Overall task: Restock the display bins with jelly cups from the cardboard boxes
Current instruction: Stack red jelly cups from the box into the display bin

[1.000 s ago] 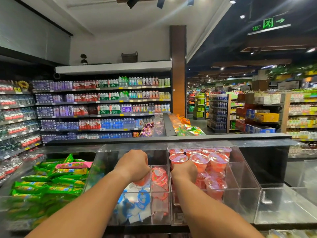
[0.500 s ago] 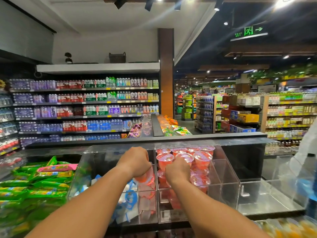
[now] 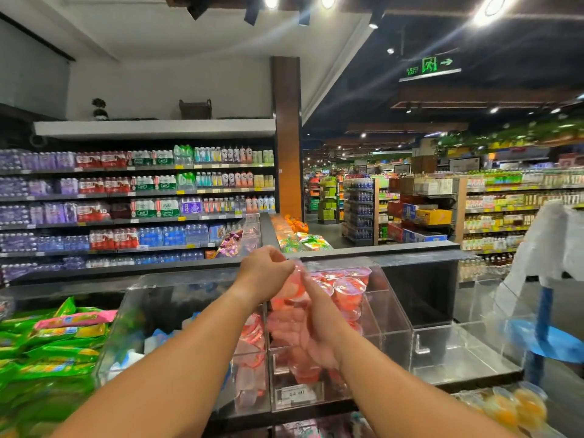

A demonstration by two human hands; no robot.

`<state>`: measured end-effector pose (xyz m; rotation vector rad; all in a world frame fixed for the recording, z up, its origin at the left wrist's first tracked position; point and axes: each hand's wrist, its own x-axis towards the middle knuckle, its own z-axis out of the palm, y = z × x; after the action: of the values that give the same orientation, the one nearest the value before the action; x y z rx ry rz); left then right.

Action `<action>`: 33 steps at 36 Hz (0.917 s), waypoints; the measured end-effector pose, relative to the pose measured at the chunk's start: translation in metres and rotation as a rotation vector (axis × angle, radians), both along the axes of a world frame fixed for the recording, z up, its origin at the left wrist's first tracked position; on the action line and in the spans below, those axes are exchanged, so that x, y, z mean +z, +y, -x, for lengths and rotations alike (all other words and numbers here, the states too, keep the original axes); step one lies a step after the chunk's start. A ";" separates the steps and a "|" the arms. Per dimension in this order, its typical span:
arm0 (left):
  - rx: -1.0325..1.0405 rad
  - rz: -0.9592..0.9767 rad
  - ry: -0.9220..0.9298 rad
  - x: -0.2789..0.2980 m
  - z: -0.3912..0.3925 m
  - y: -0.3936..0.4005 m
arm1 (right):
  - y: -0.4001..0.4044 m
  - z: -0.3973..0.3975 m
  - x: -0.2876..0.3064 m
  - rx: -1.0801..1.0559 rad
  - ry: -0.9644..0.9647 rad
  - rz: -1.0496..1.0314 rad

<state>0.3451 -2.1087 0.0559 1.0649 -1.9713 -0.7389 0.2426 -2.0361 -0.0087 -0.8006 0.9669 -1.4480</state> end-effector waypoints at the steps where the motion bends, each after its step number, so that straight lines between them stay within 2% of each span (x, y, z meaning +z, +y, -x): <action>1: -0.023 -0.016 0.038 -0.001 0.002 0.002 | 0.000 0.004 0.003 -0.018 -0.034 0.015; 4: -0.086 -0.066 0.120 -0.004 0.007 0.007 | 0.004 0.012 0.014 -0.096 -0.139 0.067; 6: -0.097 -0.045 0.121 -0.005 0.007 0.007 | 0.002 0.018 0.014 -0.156 -0.109 0.050; 8: -0.049 -0.019 0.088 -0.006 0.001 0.002 | -0.002 0.024 0.008 -0.233 0.052 0.012; 11: 0.070 0.005 0.016 -0.012 -0.013 -0.007 | -0.002 0.030 -0.003 -0.407 0.532 -0.060; 12: 0.099 0.005 -0.001 -0.015 -0.018 -0.009 | -0.002 0.030 -0.007 -0.441 0.636 -0.069; 17: 0.210 0.005 -0.084 -0.033 -0.045 -0.019 | -0.005 0.026 -0.029 -0.493 0.828 -0.062; 22: 0.271 0.015 -0.171 -0.043 -0.061 -0.024 | -0.012 0.020 -0.032 -0.524 0.893 -0.106; 33: 0.278 0.019 -0.227 -0.048 -0.071 -0.023 | -0.015 0.016 -0.034 -0.514 0.968 -0.177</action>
<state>0.4158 -2.1313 0.0080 1.4278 -1.9547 -0.4639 0.2269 -2.0512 -0.0427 -1.2045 2.1234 -1.3414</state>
